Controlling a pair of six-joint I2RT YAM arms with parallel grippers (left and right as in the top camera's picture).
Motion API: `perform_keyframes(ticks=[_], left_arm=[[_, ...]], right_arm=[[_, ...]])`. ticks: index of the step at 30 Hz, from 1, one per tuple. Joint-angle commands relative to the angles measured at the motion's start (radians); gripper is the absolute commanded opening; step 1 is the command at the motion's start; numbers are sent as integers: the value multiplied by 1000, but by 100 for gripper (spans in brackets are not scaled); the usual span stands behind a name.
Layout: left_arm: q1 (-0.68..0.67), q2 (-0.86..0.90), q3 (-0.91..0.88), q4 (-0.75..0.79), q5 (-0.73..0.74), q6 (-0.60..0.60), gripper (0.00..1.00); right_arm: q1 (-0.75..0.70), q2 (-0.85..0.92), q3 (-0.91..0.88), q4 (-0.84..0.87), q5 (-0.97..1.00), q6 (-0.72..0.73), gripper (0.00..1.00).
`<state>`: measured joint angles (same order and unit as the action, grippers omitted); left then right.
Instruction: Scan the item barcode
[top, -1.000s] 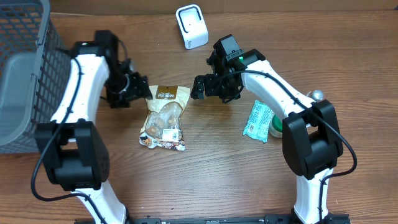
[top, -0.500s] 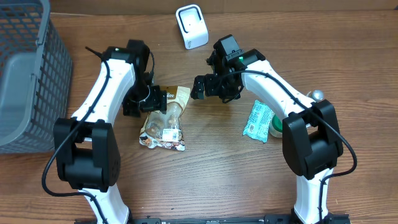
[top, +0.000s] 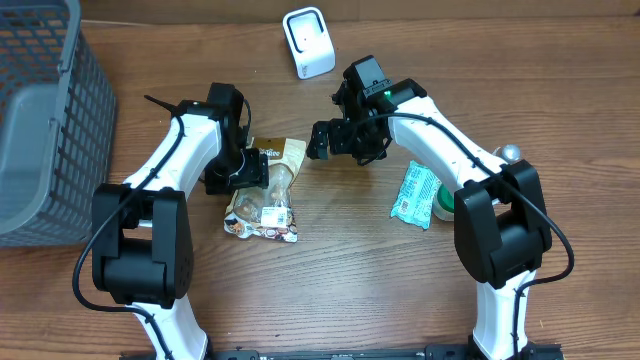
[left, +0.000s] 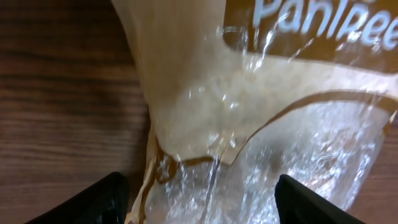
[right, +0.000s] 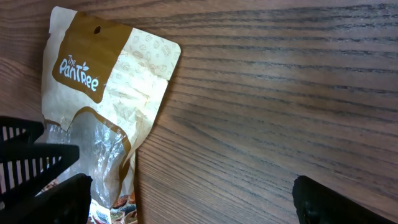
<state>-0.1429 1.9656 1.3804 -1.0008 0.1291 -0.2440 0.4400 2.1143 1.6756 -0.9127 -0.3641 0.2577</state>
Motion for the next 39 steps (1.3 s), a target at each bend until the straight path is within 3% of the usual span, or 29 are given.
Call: perform_keyframes(ticks=[1,32,35,39], left_arm=[[-2,-7,-11,30,-10,-26,76],[-7,-7,-31,154,-58,-26,53],[-24,-7,-43,185,-58,-24,50],[-52,-7,-62,220,-58,-21,50]], right_arm=[[-3,-4,17,4,-11,-4,100],[-4,-4,17,39,-27,2,100],[-6,-4,17,22,-42,-113,100],[-45,-4,17,34,-154,-116,100]])
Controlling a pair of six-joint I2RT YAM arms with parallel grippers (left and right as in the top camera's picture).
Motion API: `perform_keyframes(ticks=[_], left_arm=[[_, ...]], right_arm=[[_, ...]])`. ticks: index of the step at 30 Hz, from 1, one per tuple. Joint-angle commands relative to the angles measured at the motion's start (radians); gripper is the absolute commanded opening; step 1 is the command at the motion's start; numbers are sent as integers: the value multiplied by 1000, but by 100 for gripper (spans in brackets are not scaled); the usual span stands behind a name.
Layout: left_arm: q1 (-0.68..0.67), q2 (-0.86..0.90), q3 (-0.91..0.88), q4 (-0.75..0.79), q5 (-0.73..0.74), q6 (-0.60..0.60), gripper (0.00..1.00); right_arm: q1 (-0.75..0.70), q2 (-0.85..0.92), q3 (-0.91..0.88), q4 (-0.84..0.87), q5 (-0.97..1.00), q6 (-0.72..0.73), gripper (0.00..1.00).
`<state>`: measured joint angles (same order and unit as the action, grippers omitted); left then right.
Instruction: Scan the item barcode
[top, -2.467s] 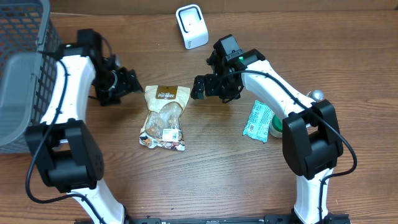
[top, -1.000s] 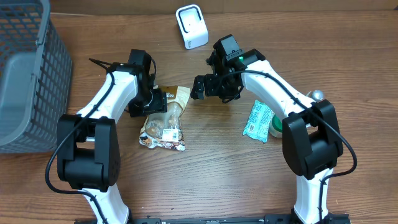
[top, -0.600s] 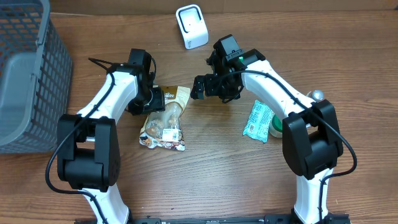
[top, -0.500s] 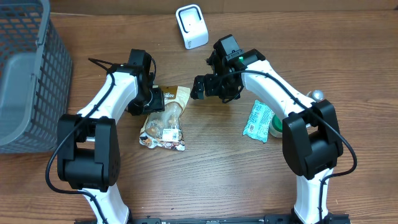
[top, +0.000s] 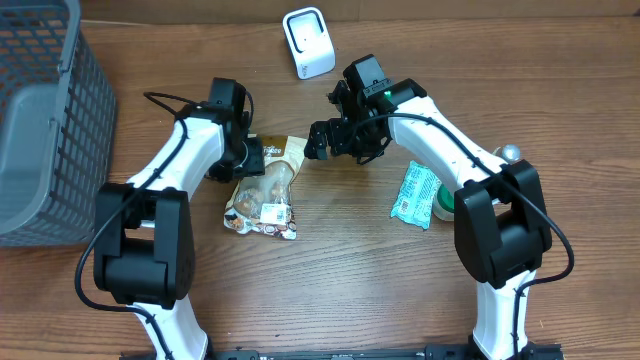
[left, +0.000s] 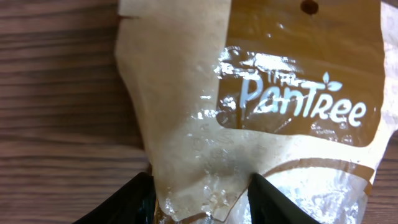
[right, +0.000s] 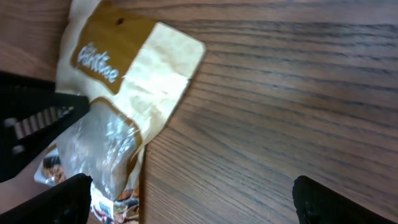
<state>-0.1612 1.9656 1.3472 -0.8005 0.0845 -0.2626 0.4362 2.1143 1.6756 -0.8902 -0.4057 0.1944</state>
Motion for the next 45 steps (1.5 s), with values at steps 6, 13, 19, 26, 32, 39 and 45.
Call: perform_keyframes(ticks=[6,13,19,26,32,39,45], left_arm=[[-73,-7,-51,48,22,-3,44],[-97,-18,13,-15,119,108,49],[-92,-48,192,-183,196,204,52],[-74,-48,291,-468,170,169,52],[-74,-47,202,-569,60,93,54],[-74,-47,73,-504,61,83,51],[-74,-47,-30,-368,37,83,45]], right_arm=[[-113,-4,12,-3,-180,-73,100],[-158,-4,12,-14,-180,-73,100],[-162,-4,12,-15,-180,-74,100],[-143,-3,8,-11,-180,-73,100],[-104,2,-54,76,-180,-72,100],[-42,39,-71,178,-172,-73,100],[-18,56,-72,224,-135,-72,100]])
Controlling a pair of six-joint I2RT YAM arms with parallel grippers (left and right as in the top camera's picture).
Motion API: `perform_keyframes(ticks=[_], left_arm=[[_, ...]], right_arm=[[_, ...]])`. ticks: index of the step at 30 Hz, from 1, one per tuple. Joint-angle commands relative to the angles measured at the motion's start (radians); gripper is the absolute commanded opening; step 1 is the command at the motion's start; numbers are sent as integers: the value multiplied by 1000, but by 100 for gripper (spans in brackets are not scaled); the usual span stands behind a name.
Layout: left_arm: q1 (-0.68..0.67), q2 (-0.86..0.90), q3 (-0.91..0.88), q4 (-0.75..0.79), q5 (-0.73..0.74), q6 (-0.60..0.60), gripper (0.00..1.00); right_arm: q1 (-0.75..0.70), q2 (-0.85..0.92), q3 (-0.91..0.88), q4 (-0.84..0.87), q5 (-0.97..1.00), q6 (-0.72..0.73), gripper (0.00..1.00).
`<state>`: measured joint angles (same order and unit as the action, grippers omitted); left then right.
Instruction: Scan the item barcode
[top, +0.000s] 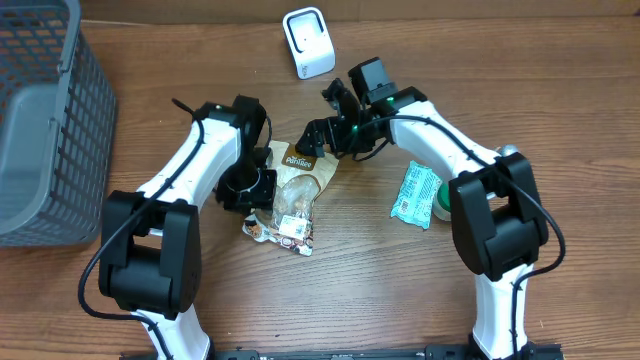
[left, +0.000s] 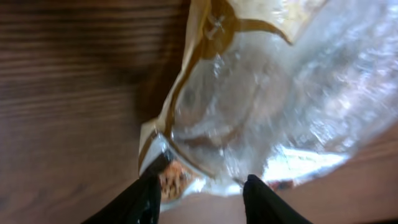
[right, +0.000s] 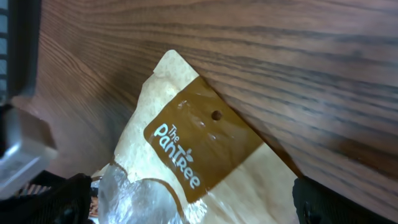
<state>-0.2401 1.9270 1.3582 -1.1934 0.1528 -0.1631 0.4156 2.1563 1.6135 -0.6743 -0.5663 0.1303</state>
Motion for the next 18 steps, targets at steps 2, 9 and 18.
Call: perform_keyframes(ticks=[2,9,18], left_arm=[[5,-8,-63,52,-49,-17,45],[5,-8,-87,111,-120,-16,44],[6,-8,-87,196,-153,-16,46]], right_arm=[[3,14,-10,7,30,-9,100],[4,14,-56,56,30,-8,100],[23,15,-161,101,-5,-1,95]])
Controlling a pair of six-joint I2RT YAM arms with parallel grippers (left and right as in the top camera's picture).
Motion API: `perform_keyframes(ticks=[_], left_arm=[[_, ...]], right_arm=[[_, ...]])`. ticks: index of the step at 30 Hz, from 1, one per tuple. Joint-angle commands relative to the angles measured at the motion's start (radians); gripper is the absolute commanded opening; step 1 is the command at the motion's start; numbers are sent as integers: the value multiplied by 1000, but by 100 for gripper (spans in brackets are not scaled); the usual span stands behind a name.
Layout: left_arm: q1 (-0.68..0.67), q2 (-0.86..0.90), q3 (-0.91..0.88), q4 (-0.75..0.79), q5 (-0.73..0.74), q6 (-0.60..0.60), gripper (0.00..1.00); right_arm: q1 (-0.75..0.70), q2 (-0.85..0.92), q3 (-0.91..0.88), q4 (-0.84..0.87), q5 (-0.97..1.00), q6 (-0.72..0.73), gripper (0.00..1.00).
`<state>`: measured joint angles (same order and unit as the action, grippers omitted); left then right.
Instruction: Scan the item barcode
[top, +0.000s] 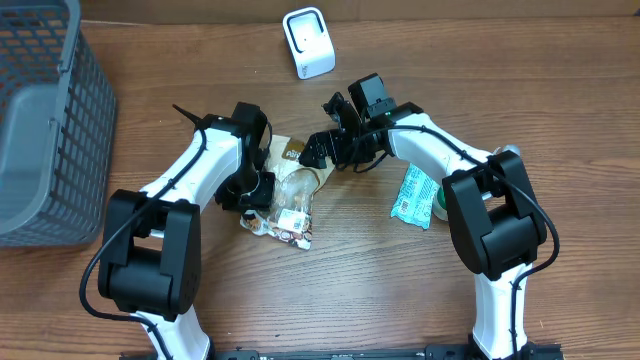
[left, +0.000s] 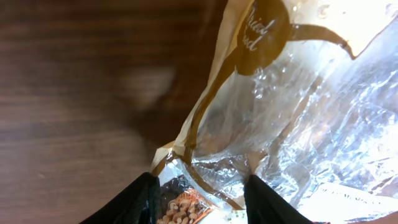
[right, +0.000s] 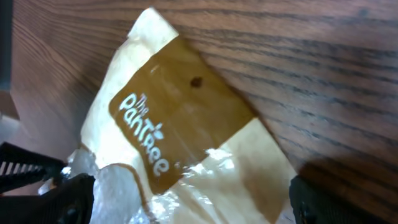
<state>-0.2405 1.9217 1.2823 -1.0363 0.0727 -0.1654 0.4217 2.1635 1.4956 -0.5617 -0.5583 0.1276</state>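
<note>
A tan and clear Pantree snack bag (top: 284, 196) lies on the wood table, with a white label at its lower end. My left gripper (top: 254, 186) is at the bag's left edge. In the left wrist view the left gripper (left: 199, 202) is shut on the bag's (left: 292, 118) lower corner, with nuts showing between its fingers. My right gripper (top: 322, 150) hangs open over the bag's brown top (right: 168, 124), its fingers (right: 68, 199) wide on either side. The white scanner (top: 308, 42) stands at the back.
A grey mesh basket (top: 40, 120) fills the left edge. A green packet (top: 412, 195) lies at the right beside a dark green thing and a small grey knob (top: 511, 152). The table (top: 360, 280) is brown wood.
The right gripper has come lower and closer over the bag's top, which now lies between its open fingers. The bag's top has shifted slightly left. The left gripper still holds the bag.
The left gripper stood open around the bag's middle, the right gripper open to the bag's right. Then the left fingers had narrowed on the bag. Later the bag lay further right and turned, held at its lower corner. Now the right gripper straddles its top.
</note>
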Motion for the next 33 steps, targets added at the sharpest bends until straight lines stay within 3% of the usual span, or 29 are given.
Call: perform_keyframes(ticks=[1,4,9,14,16,20,27,33], left_arm=[[6,-3,-11,52,-89,-14,45],[6,-3,10,65,-135,-14,43],[9,-3,132,-19,-135,-39,52],[30,-3,255,-104,-35,-68,61],[45,-3,274,-114,27,-68,50],[84,1,271,-47,59,-97,7],[109,30,227,272,51,-109,4],[101,111,226,365,48,-113,4]], right_arm=[[21,8,-50,-20,-21,2,90],[23,6,-51,-54,-21,10,78],[23,-34,-9,-111,-54,35,79],[22,-106,25,-107,4,27,93],[21,-113,26,-50,11,28,96],[21,-100,24,72,16,28,99],[19,-91,24,169,110,32,100],[-23,-91,24,155,113,69,100]])
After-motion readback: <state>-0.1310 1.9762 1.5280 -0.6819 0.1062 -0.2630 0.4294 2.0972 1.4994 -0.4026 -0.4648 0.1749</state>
